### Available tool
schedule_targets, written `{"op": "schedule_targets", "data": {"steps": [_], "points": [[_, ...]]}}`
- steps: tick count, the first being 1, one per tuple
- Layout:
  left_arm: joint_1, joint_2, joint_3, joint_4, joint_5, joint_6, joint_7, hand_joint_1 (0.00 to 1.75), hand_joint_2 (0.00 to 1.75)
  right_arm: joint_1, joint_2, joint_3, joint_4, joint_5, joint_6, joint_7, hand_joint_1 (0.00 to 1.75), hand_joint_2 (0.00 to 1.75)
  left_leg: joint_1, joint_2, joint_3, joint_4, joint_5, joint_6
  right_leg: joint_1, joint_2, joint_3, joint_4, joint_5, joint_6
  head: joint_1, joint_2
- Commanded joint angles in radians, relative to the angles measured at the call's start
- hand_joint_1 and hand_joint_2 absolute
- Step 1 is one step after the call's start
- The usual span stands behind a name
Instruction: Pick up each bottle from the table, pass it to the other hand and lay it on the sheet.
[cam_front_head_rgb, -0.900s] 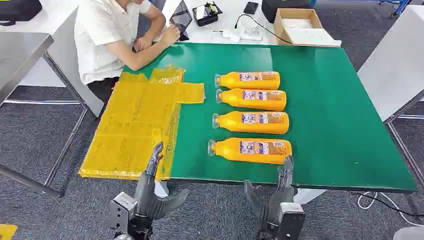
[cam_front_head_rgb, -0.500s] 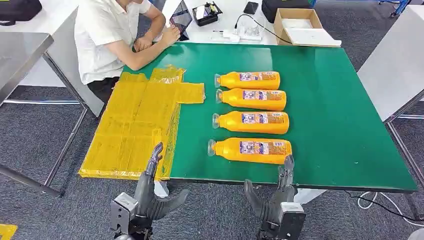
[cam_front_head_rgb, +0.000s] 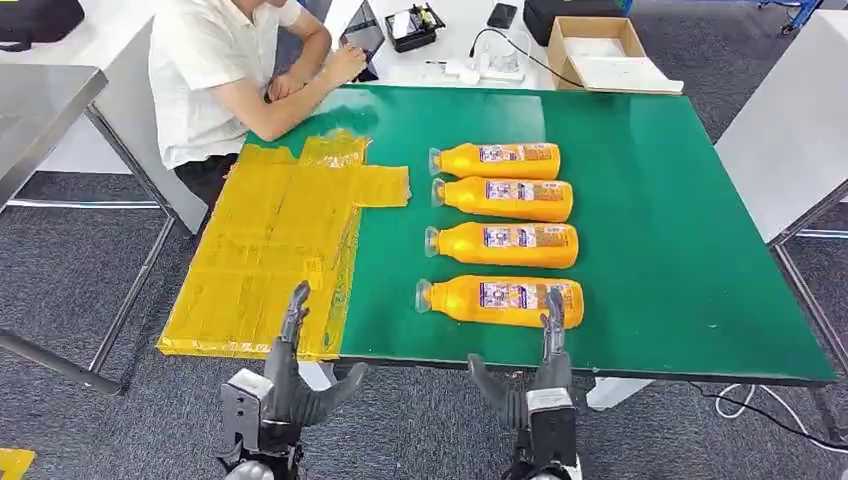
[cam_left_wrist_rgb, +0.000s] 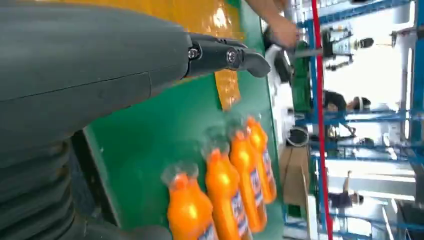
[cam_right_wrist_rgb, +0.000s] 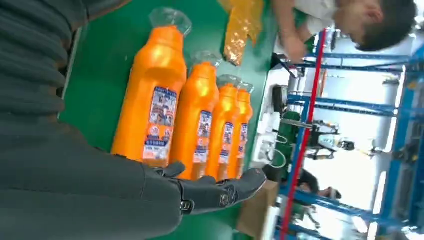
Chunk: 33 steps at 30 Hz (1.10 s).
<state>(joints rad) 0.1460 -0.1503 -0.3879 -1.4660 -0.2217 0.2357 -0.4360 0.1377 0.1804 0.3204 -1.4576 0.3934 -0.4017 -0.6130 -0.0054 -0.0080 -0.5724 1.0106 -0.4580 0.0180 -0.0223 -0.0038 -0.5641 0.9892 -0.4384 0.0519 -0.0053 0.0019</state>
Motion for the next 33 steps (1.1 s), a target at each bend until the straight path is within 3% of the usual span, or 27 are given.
{"op": "schedule_targets", "data": {"steps": [1, 4, 8, 18, 20, 21, 22, 23, 25, 26, 27, 33], "points": [[-0.025, 0.013, -0.021, 0.070, -0.154, 0.019, -0.044, 0.00, 1.75, -0.027, -0.036, -0.095, -0.017, -0.124, 0.108, -0.007, 0.00, 1.75, 0.002, 0.001, 0.003, -0.001, -0.001, -0.001, 0.002, 0.000, 0.004, -0.002, 0.000, -0.002, 0.000, 0.000], [-0.047, 0.008, -0.035, 0.148, -0.033, -0.065, -0.089, 0.00, 1.75, -0.062, 0.004, -0.104, 0.055, -0.154, 0.171, 0.006, 0.00, 1.75, 0.001, 0.001, 0.002, -0.001, 0.000, -0.002, 0.001, 0.000, 0.003, -0.001, 0.000, -0.003, 0.000, 0.000], [-0.059, 0.009, -0.031, 0.183, -0.018, -0.068, -0.108, 0.00, 1.75, -0.070, 0.015, -0.093, 0.085, -0.151, 0.166, 0.000, 0.00, 1.75, 0.001, 0.001, 0.003, -0.001, 0.000, -0.001, 0.001, 0.001, 0.003, -0.002, 0.001, -0.002, 0.001, 0.000], [-0.107, -0.015, 0.047, 0.175, 0.069, -0.144, -0.126, 0.00, 1.75, -0.085, -0.046, -0.074, 0.009, -0.092, 0.156, -0.008, 0.00, 1.75, 0.000, 0.001, 0.001, 0.000, 0.000, 0.000, 0.000, 0.000, 0.001, -0.001, 0.001, -0.001, 0.000, 0.000], [-0.123, -0.040, 0.073, 0.167, 0.088, -0.168, -0.096, 0.00, 1.75, -0.104, -0.089, -0.063, 0.025, 0.069, 0.128, 0.068, 0.00, 1.75, 0.001, 0.000, 0.001, 0.000, 0.000, -0.001, 0.001, 0.000, 0.001, -0.001, 0.001, -0.001, 0.001, 0.000], [-0.136, -0.044, 0.065, 0.168, 0.067, -0.182, -0.079, 0.00, 1.75, -0.122, -0.115, -0.053, 0.049, 0.194, 0.052, 0.063, 0.00, 1.75, 0.001, 0.001, 0.002, 0.000, 0.000, -0.001, 0.002, 0.000, 0.002, -0.001, 0.001, -0.002, 0.000, 0.000], [-0.164, -0.052, 0.048, 0.189, 0.057, -0.228, -0.050, 0.00, 1.75, -0.172, -0.173, -0.006, 0.122, 0.501, -0.198, 0.075, 0.00, 1.75, 0.001, 0.001, 0.001, 0.000, 0.001, -0.001, 0.001, 0.000, 0.002, -0.001, 0.001, -0.001, 0.000, 0.000], [-0.188, -0.058, 0.032, 0.219, 0.050, -0.255, -0.035, 0.00, 1.75, -0.207, -0.210, 0.035, 0.177, 0.623, -0.196, 0.118, 0.00, 1.75, 0.002, 0.001, 0.002, 0.000, 0.001, -0.001, 0.002, 0.000, 0.003, -0.002, 0.002, -0.002, 0.000, 0.000], [-0.211, -0.062, 0.000, 0.276, 0.019, -0.254, -0.035, 0.00, 1.75, -0.247, -0.227, 0.040, 0.236, 0.494, -0.098, 0.091, 0.00, 1.75, 0.000, 0.000, 0.002, -0.001, 0.001, 0.000, 0.000, 0.000, 0.003, -0.002, 0.002, 0.000, 0.000, 0.000], [-0.212, -0.067, -0.004, 0.293, 0.012, -0.240, -0.043, 0.00, 1.75, -0.262, -0.235, 0.046, 0.260, 0.502, -0.091, 0.092, 0.00, 1.75, 0.001, 0.000, 0.003, -0.001, 0.002, 0.000, 0.001, 0.000, 0.004, -0.004, 0.003, -0.001, 0.000, 0.000], [-0.213, -0.074, -0.001, 0.307, 0.027, -0.244, -0.050, 0.00, 1.75, -0.291, -0.262, 0.067, 0.304, 0.610, -0.116, 0.150, 0.00, 1.75, 0.000, 0.000, 0.003, -0.001, 0.002, 0.001, 0.000, 0.000, 0.004, -0.003, 0.003, 0.000, 0.000, 0.000], [-0.209, -0.071, -0.001, 0.292, 0.041, -0.250, -0.054, 0.00, 1.75, -0.365, -0.305, 0.076, 0.414, 0.672, -0.095, 0.194, 0.00, 1.75, 0.000, 0.000, 0.003, -0.001, 0.003, 0.001, 0.000, 0.000, 0.004, -0.004, 0.004, 0.001, 0.001, 0.000]]}}
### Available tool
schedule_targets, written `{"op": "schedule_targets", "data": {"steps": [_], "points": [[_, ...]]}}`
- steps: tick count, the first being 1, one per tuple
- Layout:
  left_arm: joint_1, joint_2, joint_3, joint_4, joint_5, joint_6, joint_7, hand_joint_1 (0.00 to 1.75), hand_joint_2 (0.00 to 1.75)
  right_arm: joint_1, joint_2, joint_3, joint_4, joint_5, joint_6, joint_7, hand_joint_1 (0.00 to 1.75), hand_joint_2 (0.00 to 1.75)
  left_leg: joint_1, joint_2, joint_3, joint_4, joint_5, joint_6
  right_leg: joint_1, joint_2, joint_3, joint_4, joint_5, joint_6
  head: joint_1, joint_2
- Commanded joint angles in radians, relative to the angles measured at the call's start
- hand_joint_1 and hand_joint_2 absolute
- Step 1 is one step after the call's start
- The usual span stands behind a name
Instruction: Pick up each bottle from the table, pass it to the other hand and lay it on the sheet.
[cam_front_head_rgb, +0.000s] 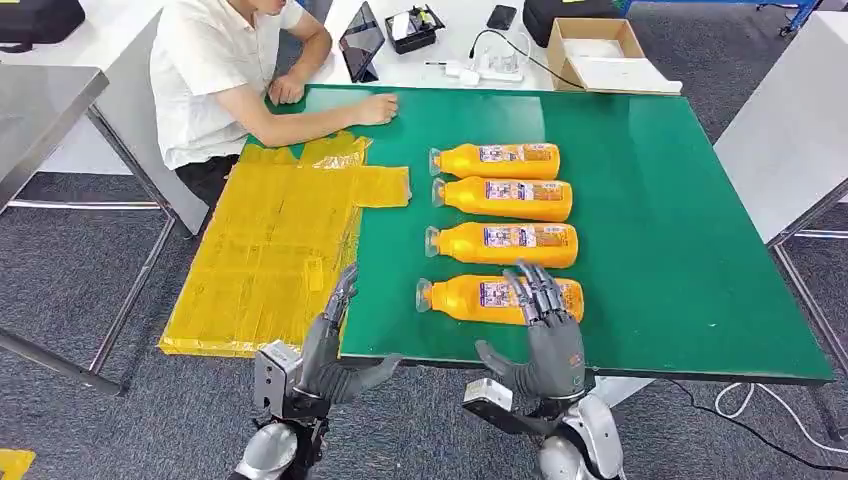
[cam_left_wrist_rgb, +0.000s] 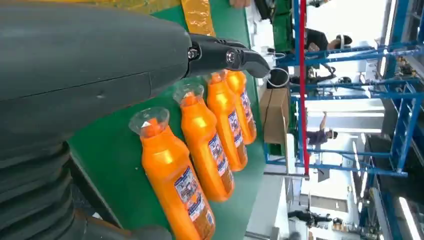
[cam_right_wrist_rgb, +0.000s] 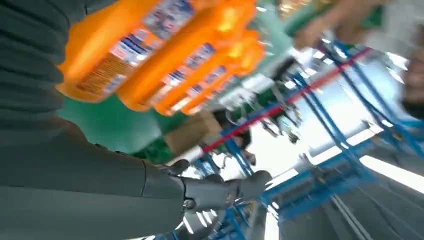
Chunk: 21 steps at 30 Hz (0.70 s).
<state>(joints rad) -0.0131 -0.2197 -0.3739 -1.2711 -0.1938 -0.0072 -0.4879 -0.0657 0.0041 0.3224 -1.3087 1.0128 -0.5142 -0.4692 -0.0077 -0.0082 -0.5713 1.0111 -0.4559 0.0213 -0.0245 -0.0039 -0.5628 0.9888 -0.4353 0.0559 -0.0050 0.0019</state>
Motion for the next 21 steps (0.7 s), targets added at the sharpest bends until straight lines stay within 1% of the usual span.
{"op": "schedule_targets", "data": {"steps": [1, 3, 4, 5, 6, 9, 10, 11, 13, 16, 18, 21], "points": [[-0.050, -0.001, -0.015, 0.096, 0.013, -0.008, -0.002, 0.00, 1.75, -0.170, -0.135, 0.084, 0.270, 0.072, 0.015, 0.051, 0.00, 1.75, 0.001, 0.001, 0.002, -0.001, 0.000, -0.001, 0.001, 0.001, 0.002, -0.002, 0.001, -0.002, 0.000, 0.000], [-0.049, -0.004, -0.006, 0.090, 0.018, -0.001, 0.000, 0.00, 1.75, -0.187, -0.143, 0.115, 0.270, 0.098, 0.058, 0.059, 0.00, 1.75, 0.001, 0.003, 0.002, -0.001, 0.000, -0.002, 0.002, 0.003, 0.001, -0.001, 0.001, -0.002, 0.000, 0.000], [-0.048, -0.007, 0.006, 0.090, 0.028, 0.001, 0.003, 0.00, 1.75, -0.193, -0.146, 0.130, 0.262, 0.116, 0.075, 0.070, 0.00, 1.75, 0.001, 0.002, 0.001, 0.000, 0.000, -0.001, 0.001, 0.002, 0.001, -0.001, 0.001, -0.002, 0.000, 0.000], [-0.048, -0.005, 0.006, 0.089, 0.029, 0.000, 0.004, 0.00, 1.75, -0.193, -0.144, 0.132, 0.258, 0.119, 0.078, 0.075, 0.00, 1.75, 0.002, 0.003, 0.002, -0.001, 0.000, -0.002, 0.002, 0.002, 0.002, -0.002, 0.001, -0.003, 0.000, 0.000], [-0.048, -0.005, 0.006, 0.089, 0.029, 0.000, 0.004, 0.00, 1.75, -0.193, -0.144, 0.132, 0.258, 0.119, 0.078, 0.075, 0.00, 1.75, 0.001, 0.002, 0.001, 0.000, 0.000, -0.002, 0.002, 0.002, 0.001, -0.001, 0.001, -0.002, 0.000, 0.000], [-0.046, -0.007, 0.015, 0.092, 0.035, 0.000, 0.006, 0.00, 1.75, -0.198, -0.144, 0.156, 0.248, 0.083, 0.146, 0.091, 0.00, 1.75, 0.001, 0.002, 0.001, -0.001, 0.000, -0.001, 0.001, 0.002, 0.001, -0.001, 0.001, -0.002, 0.000, 0.000], [-0.048, -0.006, 0.018, 0.094, 0.036, 0.002, 0.006, 0.00, 1.75, -0.208, -0.148, 0.165, 0.259, 0.075, 0.168, 0.095, 0.00, 1.75, 0.003, 0.004, 0.002, -0.001, 0.000, -0.003, 0.004, 0.003, 0.002, -0.003, 0.001, -0.004, 0.000, 0.000], [-0.048, -0.008, 0.028, 0.089, 0.037, 0.012, 0.007, 0.00, 1.75, -0.216, -0.153, 0.171, 0.277, 0.073, 0.181, 0.101, 0.00, 1.75, 0.001, 0.002, 0.001, -0.001, 0.000, -0.001, 0.001, 0.002, 0.001, -0.001, 0.001, -0.002, 0.000, 0.000], [-0.045, -0.005, 0.037, 0.080, 0.038, 0.016, 0.009, 0.00, 1.75, -0.220, -0.166, 0.177, 0.296, 0.069, 0.211, 0.118, 0.00, 1.75, 0.002, 0.002, 0.001, 0.000, 0.000, -0.001, 0.002, 0.002, 0.001, -0.001, 0.001, -0.002, 0.000, 0.000], [-0.039, -0.005, 0.042, 0.069, 0.038, 0.017, 0.009, 0.00, 1.75, -0.221, -0.172, 0.180, 0.307, 0.060, 0.226, 0.121, 0.00, 1.75, 0.001, 0.002, 0.000, 0.000, 0.000, -0.001, 0.002, 0.001, 0.001, -0.001, 0.001, -0.002, 0.000, 0.000], [-0.029, -0.003, 0.047, 0.057, 0.035, 0.020, 0.014, 0.00, 1.75, -0.225, -0.196, 0.194, 0.320, 0.069, 0.273, 0.147, 0.00, 1.75, 0.001, 0.001, 0.000, 0.000, 0.000, -0.001, 0.001, 0.001, 0.001, -0.001, 0.000, -0.002, 0.000, 0.000], [-0.018, -0.003, 0.052, 0.039, 0.032, 0.024, 0.018, 0.00, 1.75, -0.229, -0.214, 0.201, 0.319, 0.078, 0.289, 0.182, 0.00, 1.75, 0.002, 0.002, 0.001, -0.001, 0.000, -0.002, 0.002, 0.002, 0.002, -0.002, 0.001, -0.003, 0.000, 0.000]]}}
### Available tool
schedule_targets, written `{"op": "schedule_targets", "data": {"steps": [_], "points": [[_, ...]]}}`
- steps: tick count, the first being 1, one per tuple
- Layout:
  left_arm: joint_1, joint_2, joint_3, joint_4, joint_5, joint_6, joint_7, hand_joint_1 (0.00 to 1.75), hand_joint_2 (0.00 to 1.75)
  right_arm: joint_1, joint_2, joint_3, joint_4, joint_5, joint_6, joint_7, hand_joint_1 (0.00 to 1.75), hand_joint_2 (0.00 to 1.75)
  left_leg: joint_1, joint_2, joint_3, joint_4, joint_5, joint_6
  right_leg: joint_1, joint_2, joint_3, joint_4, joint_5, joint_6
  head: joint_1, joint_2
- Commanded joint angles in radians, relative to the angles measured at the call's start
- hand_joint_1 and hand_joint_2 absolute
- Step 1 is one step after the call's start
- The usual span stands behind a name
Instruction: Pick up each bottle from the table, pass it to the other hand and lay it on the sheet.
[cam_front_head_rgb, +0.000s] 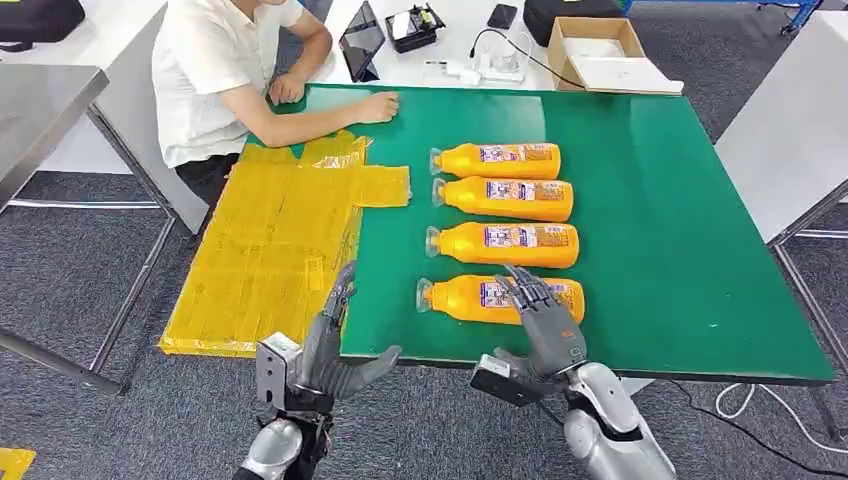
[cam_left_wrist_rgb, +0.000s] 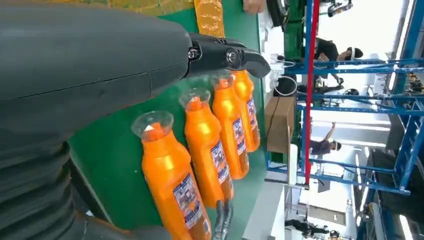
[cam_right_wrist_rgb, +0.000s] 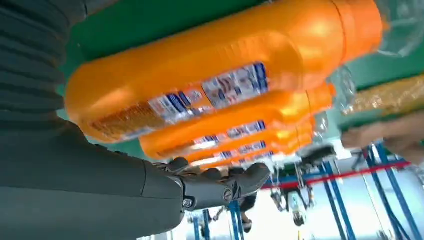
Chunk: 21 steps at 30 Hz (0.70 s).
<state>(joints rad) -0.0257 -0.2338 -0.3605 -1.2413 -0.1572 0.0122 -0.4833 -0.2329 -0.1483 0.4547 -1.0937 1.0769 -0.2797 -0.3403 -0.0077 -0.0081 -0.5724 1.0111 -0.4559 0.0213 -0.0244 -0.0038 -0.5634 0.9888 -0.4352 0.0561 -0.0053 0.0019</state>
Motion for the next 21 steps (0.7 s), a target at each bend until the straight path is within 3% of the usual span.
{"op": "schedule_targets", "data": {"steps": [1, 11, 21], "points": [[-0.004, 0.010, 0.042, 0.007, -0.006, 0.005, 0.018, 0.00, 1.75, -0.065, -0.063, 0.068, 0.100, 0.020, 0.059, 0.071, 0.00, 1.75, 0.001, 0.001, 0.001, 0.000, 0.000, -0.001, 0.001, 0.001, 0.001, -0.001, 0.000, -0.002, 0.001, 0.000], [0.007, 0.011, 0.042, -0.010, -0.034, 0.015, 0.038, 0.00, 1.75, -0.078, -0.078, 0.091, 0.054, 0.123, 0.040, 0.192, 0.00, 1.75, 0.001, 0.002, 0.001, 0.000, 0.000, -0.001, 0.001, 0.002, 0.000, 0.000, 0.001, -0.002, 0.000, 0.000], [0.016, 0.005, 0.052, -0.026, -0.045, 0.016, 0.044, 0.00, 1.75, -0.080, -0.074, 0.096, -0.018, 0.154, 0.046, 0.204, 0.00, 1.75, 0.002, 0.003, 0.001, 0.001, -0.001, -0.002, 0.002, 0.003, 0.000, 0.000, 0.000, -0.003, 0.000, 0.000]]}}
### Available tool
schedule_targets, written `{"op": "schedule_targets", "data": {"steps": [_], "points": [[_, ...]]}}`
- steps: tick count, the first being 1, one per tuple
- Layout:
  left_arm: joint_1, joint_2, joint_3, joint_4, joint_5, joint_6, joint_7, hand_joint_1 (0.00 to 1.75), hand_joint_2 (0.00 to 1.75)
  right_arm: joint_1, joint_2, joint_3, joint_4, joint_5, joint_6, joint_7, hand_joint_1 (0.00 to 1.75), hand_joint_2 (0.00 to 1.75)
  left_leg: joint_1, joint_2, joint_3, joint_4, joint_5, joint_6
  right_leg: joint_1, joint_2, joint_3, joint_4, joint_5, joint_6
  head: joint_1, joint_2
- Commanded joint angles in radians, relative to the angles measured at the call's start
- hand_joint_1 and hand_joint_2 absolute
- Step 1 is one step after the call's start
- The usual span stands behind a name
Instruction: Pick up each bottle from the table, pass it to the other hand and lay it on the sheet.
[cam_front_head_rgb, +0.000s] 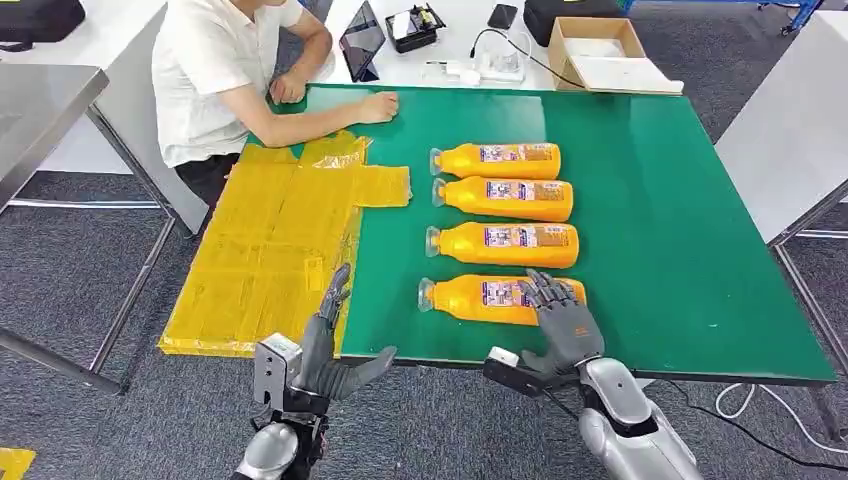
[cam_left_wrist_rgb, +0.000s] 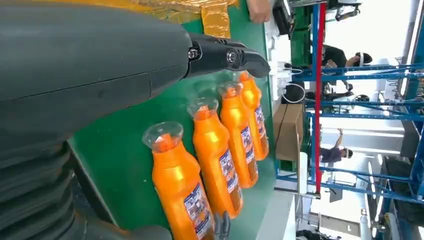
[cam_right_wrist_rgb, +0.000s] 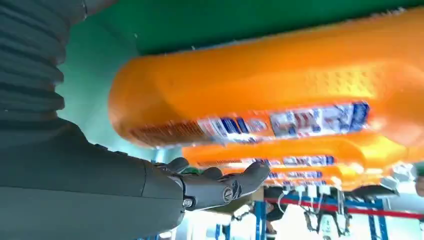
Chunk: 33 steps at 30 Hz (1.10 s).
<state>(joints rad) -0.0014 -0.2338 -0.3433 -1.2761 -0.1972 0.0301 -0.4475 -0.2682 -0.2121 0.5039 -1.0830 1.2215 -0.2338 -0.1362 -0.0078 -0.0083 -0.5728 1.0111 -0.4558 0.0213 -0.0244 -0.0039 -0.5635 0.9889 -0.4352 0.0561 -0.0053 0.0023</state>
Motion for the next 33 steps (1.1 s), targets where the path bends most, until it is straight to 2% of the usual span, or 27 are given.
{"op": "schedule_targets", "data": {"steps": [1, 11, 18, 33], "points": [[-0.008, 0.005, 0.035, 0.009, -0.005, -0.002, 0.008, 0.00, 1.75, -0.045, -0.010, 0.046, -0.028, 0.009, 0.000, 0.000, 0.00, 1.75, 0.001, 0.002, 0.001, 0.000, -0.001, -0.002, 0.001, 0.002, 0.000, 0.000, 0.000, -0.002, 0.000, 0.000], [0.005, 0.005, 0.034, 0.001, -0.018, 0.001, 0.013, 0.00, 1.75, -0.022, -0.001, 0.047, -0.136, 0.001, -0.015, -0.008, 0.00, 1.75, 0.001, 0.001, 0.001, 0.000, 0.000, -0.001, 0.001, 0.001, 0.000, 0.000, 0.000, -0.002, 0.000, 0.000], [0.004, 0.006, 0.041, 0.011, -0.019, -0.002, 0.014, 0.00, 1.75, -0.084, 0.004, 0.018, 0.047, -0.028, 0.091, 0.051, 0.00, 1.75, 0.001, 0.002, 0.001, 0.000, 0.000, -0.001, 0.001, 0.001, 0.000, 0.000, 0.000, -0.002, 0.000, 0.000], [-0.011, 0.009, 0.029, 0.030, -0.020, -0.009, 0.015, 0.00, 1.75, -0.124, 0.020, -0.005, 0.168, -0.038, 0.054, 0.047, 0.00, 1.75, 0.002, 0.003, 0.002, 0.000, -0.001, -0.002, 0.002, 0.002, 0.002, -0.001, 0.001, -0.003, 0.000, 0.000]]}}
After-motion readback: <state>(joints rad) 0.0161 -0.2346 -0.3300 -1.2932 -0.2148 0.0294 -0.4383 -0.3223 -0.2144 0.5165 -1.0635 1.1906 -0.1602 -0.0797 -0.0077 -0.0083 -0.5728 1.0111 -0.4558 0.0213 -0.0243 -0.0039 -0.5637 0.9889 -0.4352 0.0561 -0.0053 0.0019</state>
